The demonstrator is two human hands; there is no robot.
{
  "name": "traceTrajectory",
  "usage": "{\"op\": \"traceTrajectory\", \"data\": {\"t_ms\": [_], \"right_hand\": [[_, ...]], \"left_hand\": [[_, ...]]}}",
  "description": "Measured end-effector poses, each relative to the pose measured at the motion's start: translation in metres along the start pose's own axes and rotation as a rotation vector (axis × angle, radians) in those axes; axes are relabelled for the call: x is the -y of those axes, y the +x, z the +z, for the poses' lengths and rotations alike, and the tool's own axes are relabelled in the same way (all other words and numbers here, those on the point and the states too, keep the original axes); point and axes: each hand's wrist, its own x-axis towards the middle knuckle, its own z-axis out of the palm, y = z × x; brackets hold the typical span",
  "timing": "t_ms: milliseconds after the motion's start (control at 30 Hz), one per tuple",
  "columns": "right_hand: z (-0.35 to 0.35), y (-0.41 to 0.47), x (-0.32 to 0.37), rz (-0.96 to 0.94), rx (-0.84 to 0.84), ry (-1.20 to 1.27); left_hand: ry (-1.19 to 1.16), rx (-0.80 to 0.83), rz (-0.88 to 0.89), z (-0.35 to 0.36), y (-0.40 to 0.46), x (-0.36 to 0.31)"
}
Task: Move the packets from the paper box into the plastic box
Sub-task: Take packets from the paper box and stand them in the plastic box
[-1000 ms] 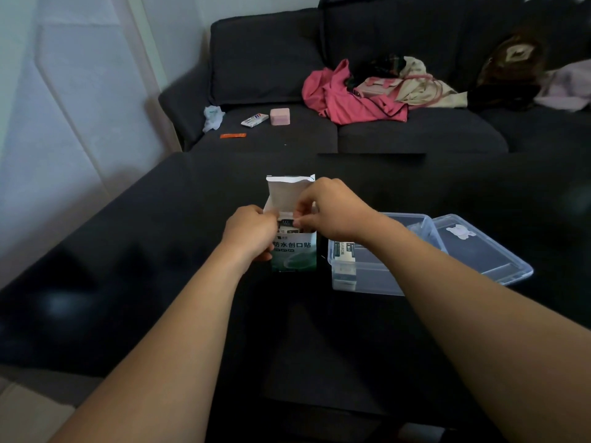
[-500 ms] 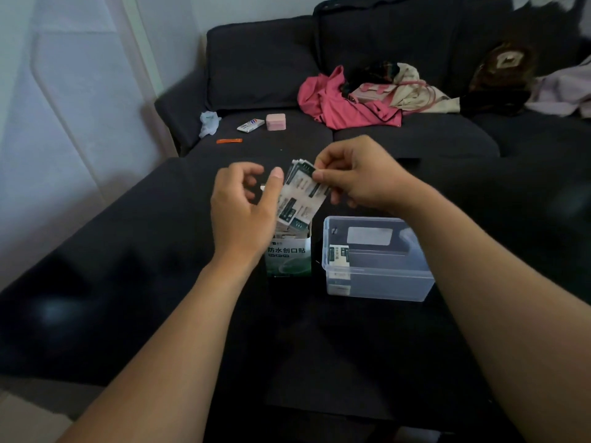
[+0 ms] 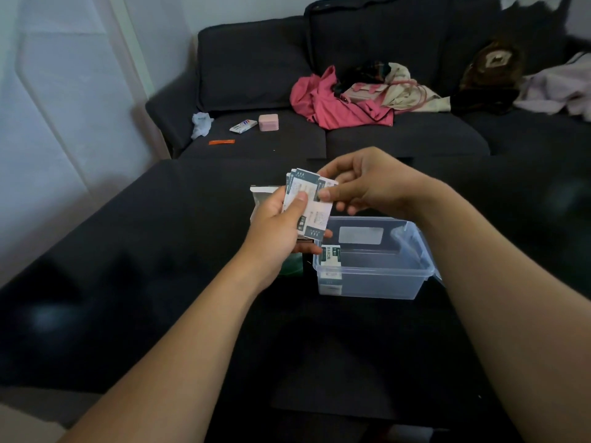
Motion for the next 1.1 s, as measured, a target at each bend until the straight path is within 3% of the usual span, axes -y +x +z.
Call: {"op": "traceTrajectory", "data": {"t_ms": [200, 433, 667, 900, 1033, 1100], "right_hand": [[-0.024, -0.007, -0.010, 0.064, -0.033, 0.107], [-0.012, -0.003, -0.011, 0.044, 0.016, 0.006], [0.000, 0.000, -0.004, 0.047, -0.038, -0.148], [0.019, -0.005, 0.022, 0.201, 0.255, -0.541], [0.041, 0.002, 0.029, 0.178, 0.148, -0.674], [0.046, 0.005, 0.026, 0.151, 0.096, -0.703]], "left_hand": [[-0.006, -0.076, -0.061, 0.002, 0.004, 0.002], [-0.128, 0.080, -0.197, 0.015, -0.004, -0.002], [0.044, 0.146, -0.179, 0.018, -0.007, 0.004], [0.265, 0.054, -0.064, 0.027, -0.007, 0.012], [0.578, -0.053, 0.124, 0.028, -0.005, 0.022], [0.602, -0.092, 0.146, 0.030, -0.006, 0.023]]}}
